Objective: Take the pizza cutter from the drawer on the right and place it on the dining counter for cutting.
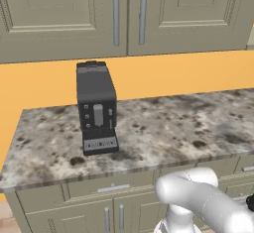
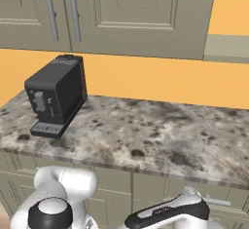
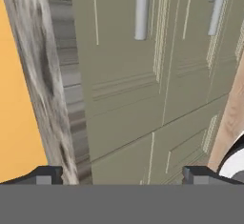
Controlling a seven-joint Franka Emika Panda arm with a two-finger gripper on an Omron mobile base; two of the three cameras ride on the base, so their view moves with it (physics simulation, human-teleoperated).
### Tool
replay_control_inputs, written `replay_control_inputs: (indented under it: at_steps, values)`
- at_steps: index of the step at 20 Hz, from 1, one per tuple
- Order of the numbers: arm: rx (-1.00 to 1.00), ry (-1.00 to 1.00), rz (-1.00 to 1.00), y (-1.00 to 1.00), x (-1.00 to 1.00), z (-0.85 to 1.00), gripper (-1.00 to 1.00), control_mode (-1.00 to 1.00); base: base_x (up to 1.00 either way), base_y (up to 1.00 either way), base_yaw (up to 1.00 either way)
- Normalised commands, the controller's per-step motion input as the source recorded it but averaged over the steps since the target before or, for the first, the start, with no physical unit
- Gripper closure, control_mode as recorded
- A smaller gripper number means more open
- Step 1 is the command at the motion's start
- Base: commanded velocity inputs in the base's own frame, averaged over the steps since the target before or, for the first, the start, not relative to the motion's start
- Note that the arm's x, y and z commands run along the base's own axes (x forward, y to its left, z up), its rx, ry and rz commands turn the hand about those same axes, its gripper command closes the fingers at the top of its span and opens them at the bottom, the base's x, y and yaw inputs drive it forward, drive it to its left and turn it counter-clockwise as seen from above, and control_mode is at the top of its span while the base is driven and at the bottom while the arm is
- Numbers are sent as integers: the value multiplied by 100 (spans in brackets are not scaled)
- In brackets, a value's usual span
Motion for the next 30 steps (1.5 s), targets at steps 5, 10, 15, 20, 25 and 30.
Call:
replay_control_inputs:
  at_steps: [5, 10, 15, 20, 25, 30]
  values:
    - [17, -16, -2, -9, 1, -36, -100, -100, 0, 0, 0]
    - [11, -9, -12, -28, 20, -25, -100, -100, 0, 0, 0]
    - [7, -6, -12, -9, 33, -30, -100, -100, 0, 0, 0]
    - [4, -4, -11, -5, 24, -38, -100, -100, 0, 0, 0]
    - [5, -2, -8, -11, 13, -45, -100, -100, 0, 0, 0]
    - [6, -6, -2, -8, 7, -21, -100, -100, 0, 0, 0]
